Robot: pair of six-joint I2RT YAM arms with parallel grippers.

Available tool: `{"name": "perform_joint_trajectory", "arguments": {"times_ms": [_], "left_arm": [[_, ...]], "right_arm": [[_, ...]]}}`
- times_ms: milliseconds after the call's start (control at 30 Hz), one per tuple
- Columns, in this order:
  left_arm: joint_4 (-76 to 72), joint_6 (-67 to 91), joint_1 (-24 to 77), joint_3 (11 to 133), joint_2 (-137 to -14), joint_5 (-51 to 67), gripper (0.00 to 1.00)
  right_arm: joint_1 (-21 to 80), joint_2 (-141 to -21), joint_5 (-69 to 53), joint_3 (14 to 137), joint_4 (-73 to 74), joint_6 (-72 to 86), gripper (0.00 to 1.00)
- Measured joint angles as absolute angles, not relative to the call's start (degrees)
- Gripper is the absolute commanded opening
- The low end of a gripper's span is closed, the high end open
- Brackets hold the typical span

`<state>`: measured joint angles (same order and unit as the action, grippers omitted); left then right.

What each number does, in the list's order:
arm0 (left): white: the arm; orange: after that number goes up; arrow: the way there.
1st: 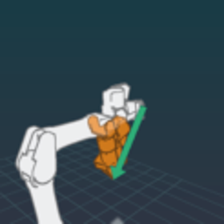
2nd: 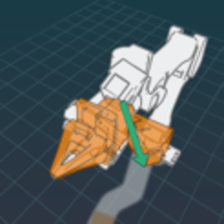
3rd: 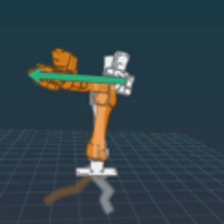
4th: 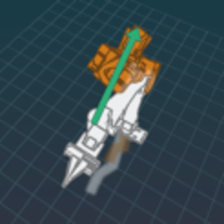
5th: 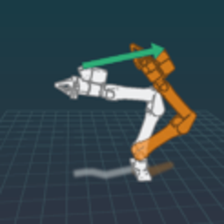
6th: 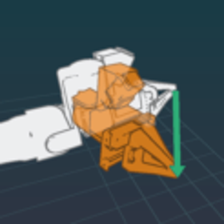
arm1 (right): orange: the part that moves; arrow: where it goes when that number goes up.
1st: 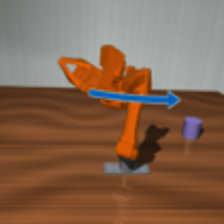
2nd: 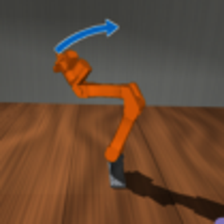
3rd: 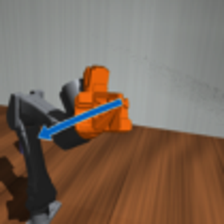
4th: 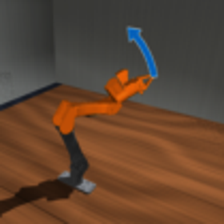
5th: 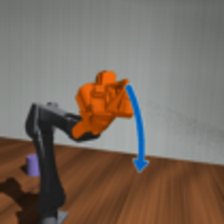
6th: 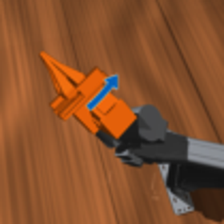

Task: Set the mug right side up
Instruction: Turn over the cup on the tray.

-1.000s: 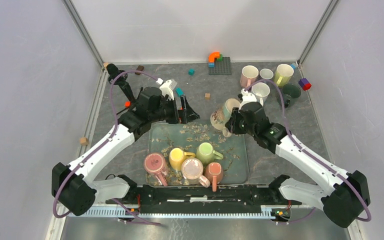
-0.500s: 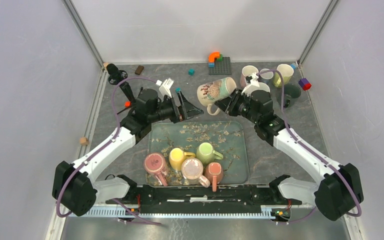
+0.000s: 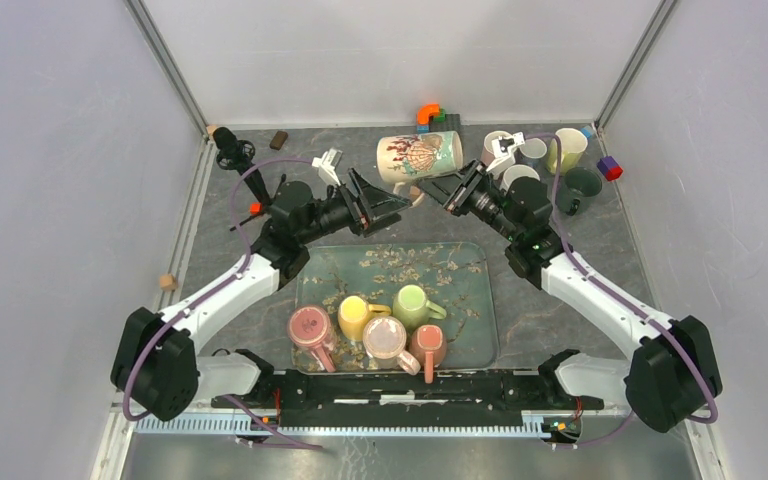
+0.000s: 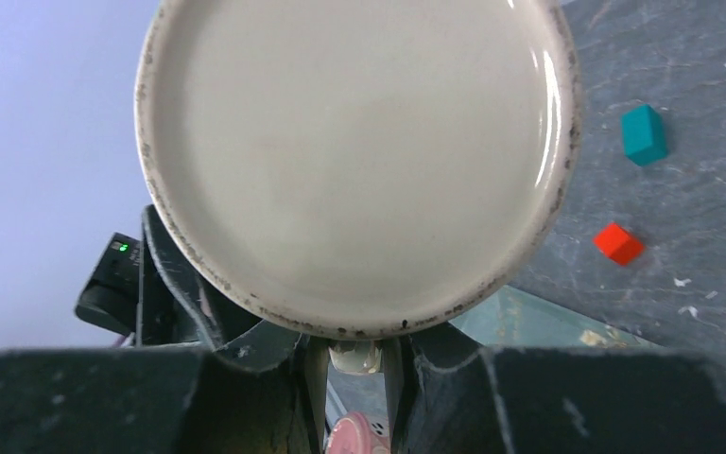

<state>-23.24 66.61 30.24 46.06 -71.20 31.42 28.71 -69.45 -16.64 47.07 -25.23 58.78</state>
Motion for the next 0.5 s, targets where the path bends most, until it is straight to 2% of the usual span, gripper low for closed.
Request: {"name": "perform_joint_trajectory", "arguments": {"times_ms": [100, 500], "left_arm": [[-25.17, 68.18, 30.24, 45.89, -71.55, 31.11, 0.98], [-34.81, 73.49, 30.24, 45.89, -73.76, 30.06, 0.74]], "right_arm": [[28.71, -69.54, -17.21, 47.05, -27.16, 60.36, 0.0], [28.75, -74.19, -20.43, 45.76, -38.54, 69.65, 0.0]]}}
